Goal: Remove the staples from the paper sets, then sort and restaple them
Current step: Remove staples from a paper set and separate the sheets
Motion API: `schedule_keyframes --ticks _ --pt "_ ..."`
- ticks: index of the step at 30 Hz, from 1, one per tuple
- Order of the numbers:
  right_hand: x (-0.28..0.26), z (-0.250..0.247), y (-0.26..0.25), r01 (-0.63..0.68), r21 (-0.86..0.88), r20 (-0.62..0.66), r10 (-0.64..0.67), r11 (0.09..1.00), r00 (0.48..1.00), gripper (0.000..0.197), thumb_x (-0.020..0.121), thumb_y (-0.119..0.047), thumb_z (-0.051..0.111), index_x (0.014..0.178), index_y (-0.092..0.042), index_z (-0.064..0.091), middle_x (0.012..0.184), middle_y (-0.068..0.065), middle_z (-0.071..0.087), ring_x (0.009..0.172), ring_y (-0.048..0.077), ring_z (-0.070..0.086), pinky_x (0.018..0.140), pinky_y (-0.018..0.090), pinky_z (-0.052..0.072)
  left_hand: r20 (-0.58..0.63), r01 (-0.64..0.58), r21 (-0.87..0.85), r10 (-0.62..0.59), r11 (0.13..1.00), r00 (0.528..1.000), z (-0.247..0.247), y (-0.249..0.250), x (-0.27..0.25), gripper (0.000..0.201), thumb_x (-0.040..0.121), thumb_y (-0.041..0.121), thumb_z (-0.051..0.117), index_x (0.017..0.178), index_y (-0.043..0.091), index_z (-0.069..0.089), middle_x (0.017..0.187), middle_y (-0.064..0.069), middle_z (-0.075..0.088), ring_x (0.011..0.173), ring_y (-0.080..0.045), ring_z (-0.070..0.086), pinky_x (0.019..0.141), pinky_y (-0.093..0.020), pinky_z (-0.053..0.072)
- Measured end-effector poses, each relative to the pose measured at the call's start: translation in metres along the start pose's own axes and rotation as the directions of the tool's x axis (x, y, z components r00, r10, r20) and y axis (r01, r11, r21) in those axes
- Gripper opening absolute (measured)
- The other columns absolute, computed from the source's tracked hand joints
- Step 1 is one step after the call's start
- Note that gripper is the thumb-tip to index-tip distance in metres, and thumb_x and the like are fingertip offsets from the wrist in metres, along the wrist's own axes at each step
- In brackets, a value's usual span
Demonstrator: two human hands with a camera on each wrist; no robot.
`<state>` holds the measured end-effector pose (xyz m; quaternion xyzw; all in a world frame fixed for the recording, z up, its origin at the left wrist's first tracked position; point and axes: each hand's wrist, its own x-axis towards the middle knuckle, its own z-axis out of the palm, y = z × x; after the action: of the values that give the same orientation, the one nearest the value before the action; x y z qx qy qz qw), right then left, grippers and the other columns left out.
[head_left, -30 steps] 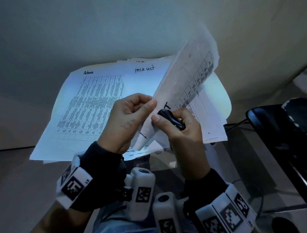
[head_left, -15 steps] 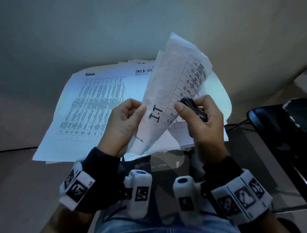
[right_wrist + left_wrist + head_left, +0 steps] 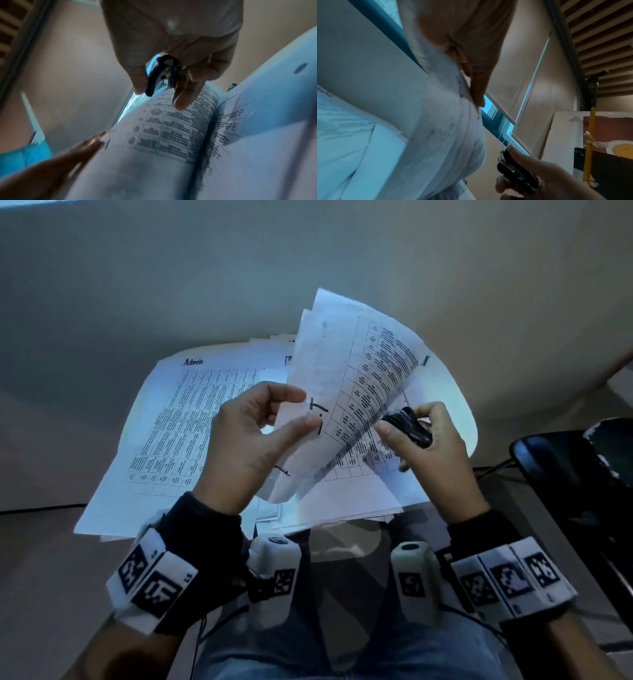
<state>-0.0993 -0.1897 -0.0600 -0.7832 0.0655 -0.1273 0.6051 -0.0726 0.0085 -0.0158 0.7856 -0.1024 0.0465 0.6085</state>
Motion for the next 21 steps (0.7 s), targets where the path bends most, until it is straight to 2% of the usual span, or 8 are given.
schedule_keyframes --ticks 4,6,8,10,13,16,18,21 --pt "0.014 -0.017 -0.004 -0.079 0.116 0.084 0.069 0.990 0.994 0.034 0.089 -0.035 0.055 0.108 -0.011 0.042 0.087 0.006 0.063 0.060 -0.002 0.059 0.052 0.004 0.039 0.048 -0.058 0.090 0.053 0.994 0.997 -0.009 0.012 0.002 0.024 0.067 0.017 0.080 0.087 0.024 0.068 0.081 -0.001 0.071 0.082 -0.024 0.066 0.077 -0.029 0.052" --pt "0.022 -0.026 -0.005 -0.132 0.102 0.147 0.117 0.986 0.982 0.035 0.091 -0.042 0.054 0.107 -0.014 0.042 0.081 0.001 0.063 0.059 -0.004 0.056 0.057 0.014 0.042 0.069 -0.088 0.097 0.081 0.991 0.994 -0.015 0.020 0.003 0.027 0.067 0.016 0.077 0.090 0.025 0.067 0.077 -0.001 0.070 0.079 -0.021 0.067 0.075 -0.029 0.053" --pt "0.028 -0.031 -0.004 -0.176 0.074 0.188 0.160 0.982 0.969 0.041 0.086 -0.050 0.055 0.108 -0.017 0.044 0.079 -0.006 0.064 0.066 0.001 0.056 0.064 0.026 0.036 0.100 -0.105 0.110 0.094 0.988 0.991 -0.020 0.027 0.005 0.035 0.066 0.020 0.072 0.097 0.033 0.063 0.075 0.002 0.070 0.076 -0.015 0.068 0.073 -0.030 0.054" --pt "0.030 -0.034 -0.004 -0.210 0.118 0.212 0.182 0.970 0.960 0.039 0.084 -0.052 0.057 0.105 -0.019 0.048 0.081 -0.010 0.065 0.072 0.005 0.054 0.064 0.028 0.032 0.128 -0.092 0.096 0.080 0.991 0.989 -0.027 0.032 0.010 0.045 0.062 0.026 0.072 0.102 0.043 0.058 0.074 0.005 0.071 0.074 -0.013 0.068 0.071 -0.030 0.052" --pt "0.034 -0.038 -0.009 -0.207 0.210 0.208 0.164 0.956 0.964 0.048 0.063 -0.067 0.065 0.092 -0.030 0.056 0.084 -0.014 0.067 0.073 0.003 0.052 0.064 0.025 0.031 0.169 -0.077 0.102 0.059 0.992 0.984 -0.039 0.039 0.020 0.049 0.053 0.036 0.069 0.098 0.050 0.057 0.074 0.007 0.070 0.076 -0.013 0.067 0.069 -0.034 0.051" --pt "0.040 -0.042 -0.007 -0.156 0.300 0.210 0.094 0.941 0.973 0.065 0.043 -0.074 0.073 0.089 -0.030 0.063 0.089 -0.011 0.070 0.072 -0.001 0.055 0.066 0.023 0.036 0.192 -0.073 0.143 0.045 0.987 0.980 -0.048 0.044 0.029 0.048 0.054 0.026 0.071 0.097 0.044 0.059 0.073 0.008 0.070 0.075 -0.012 0.065 0.063 -0.032 0.051" --pt "0.045 -0.046 -0.011 -0.180 0.452 0.253 0.067 0.874 0.965 0.061 0.049 -0.063 0.077 0.095 -0.026 0.063 0.086 -0.006 0.071 0.070 0.002 0.060 0.062 0.019 0.046 0.196 -0.080 0.152 0.049 0.985 0.979 -0.052 0.048 0.035 0.048 0.058 0.013 0.067 0.099 0.036 0.058 0.070 0.009 0.069 0.071 -0.008 0.063 0.059 -0.023 0.049" --pt "0.055 -0.053 -0.027 -0.308 0.678 0.345 0.081 0.668 0.935 0.027 0.070 -0.041 0.061 0.089 -0.024 0.071 0.077 0.001 0.067 0.062 0.010 0.061 0.047 0.019 0.047 0.198 -0.113 0.173 0.078 0.978 0.977 -0.057 0.058 0.043 0.046 0.065 0.002 0.071 0.099 0.030 0.059 0.069 0.005 0.068 0.065 -0.003 0.062 0.056 -0.014 0.048"
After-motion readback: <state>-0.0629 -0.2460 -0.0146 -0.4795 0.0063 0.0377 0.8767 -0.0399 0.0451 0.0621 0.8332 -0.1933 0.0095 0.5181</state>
